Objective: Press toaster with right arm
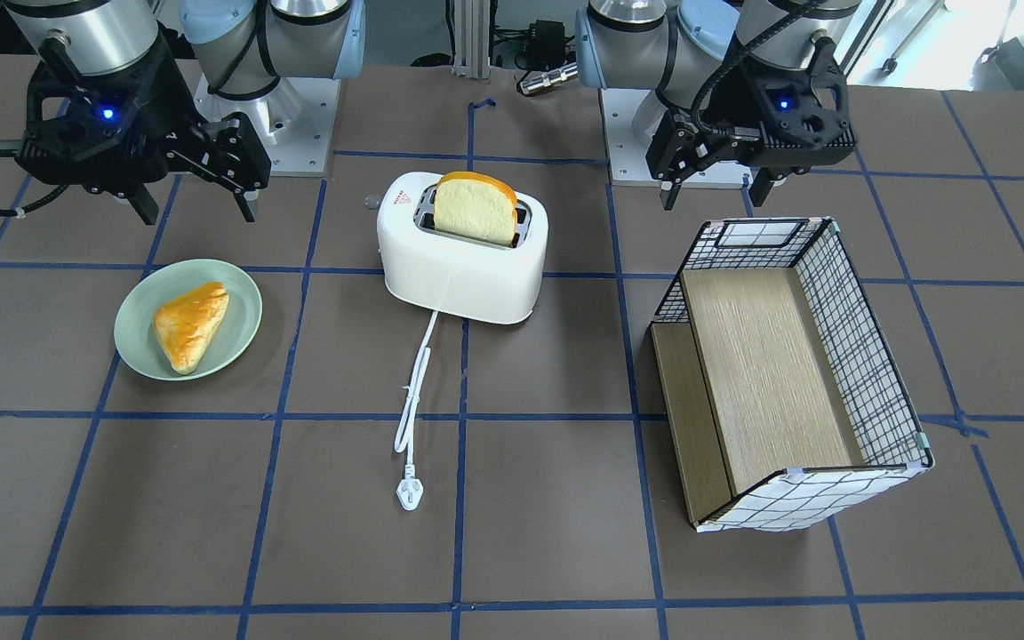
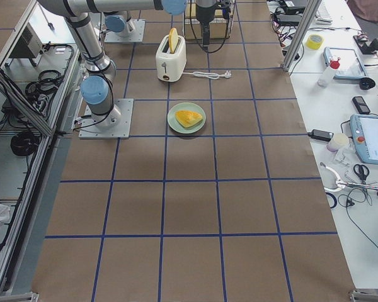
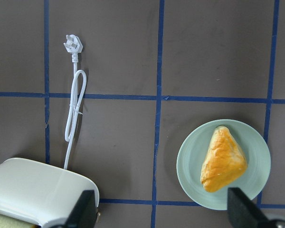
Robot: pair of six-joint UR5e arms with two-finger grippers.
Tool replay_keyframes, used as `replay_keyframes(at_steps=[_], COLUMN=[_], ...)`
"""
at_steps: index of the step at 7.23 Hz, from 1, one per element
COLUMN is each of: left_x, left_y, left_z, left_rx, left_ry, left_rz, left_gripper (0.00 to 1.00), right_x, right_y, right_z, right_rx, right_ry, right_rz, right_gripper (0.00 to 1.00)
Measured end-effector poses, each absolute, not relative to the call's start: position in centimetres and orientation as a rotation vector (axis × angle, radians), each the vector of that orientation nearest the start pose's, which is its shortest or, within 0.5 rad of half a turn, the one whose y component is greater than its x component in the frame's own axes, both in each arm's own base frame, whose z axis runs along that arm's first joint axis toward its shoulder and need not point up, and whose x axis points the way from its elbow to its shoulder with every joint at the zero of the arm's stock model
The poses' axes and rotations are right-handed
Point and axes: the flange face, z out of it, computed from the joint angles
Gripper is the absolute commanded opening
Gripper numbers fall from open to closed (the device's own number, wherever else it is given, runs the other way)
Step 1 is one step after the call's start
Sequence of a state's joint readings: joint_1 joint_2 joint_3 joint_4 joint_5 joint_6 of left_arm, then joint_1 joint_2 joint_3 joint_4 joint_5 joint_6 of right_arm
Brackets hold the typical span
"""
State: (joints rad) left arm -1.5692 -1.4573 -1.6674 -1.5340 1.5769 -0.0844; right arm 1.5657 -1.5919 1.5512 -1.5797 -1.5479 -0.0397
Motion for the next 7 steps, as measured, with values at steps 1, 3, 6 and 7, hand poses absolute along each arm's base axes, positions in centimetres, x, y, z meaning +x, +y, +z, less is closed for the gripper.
replay_keyframes(at_steps=[1, 3, 6, 7], left_x=[-13.20, -13.20, -13.20, -13.20], left_y=[-44.91, -44.92, -44.92, -44.92], left_z=[49.73, 49.73, 49.74, 49.74], left_rx=[-0.135, -0.135, -0.135, -0.135], left_ry=[3.134, 3.134, 3.134, 3.134], left_rz=[-0.085, -0.086, -0.086, -0.087], left_gripper=[1.00, 1.00, 1.00, 1.00], right_x=[13.11, 12.90, 12.83, 12.78], right_y=[-48.76, -48.71, -48.65, -48.62], right_z=[50.69, 50.63, 50.58, 50.53], right_rx=[-0.048, -0.040, -0.004, 0.026], right_ry=[3.128, 3.137, 3.146, 3.149], right_rz=[-0.071, -0.063, -0.055, -0.050], right_gripper=[1.00, 1.00, 1.00, 1.00])
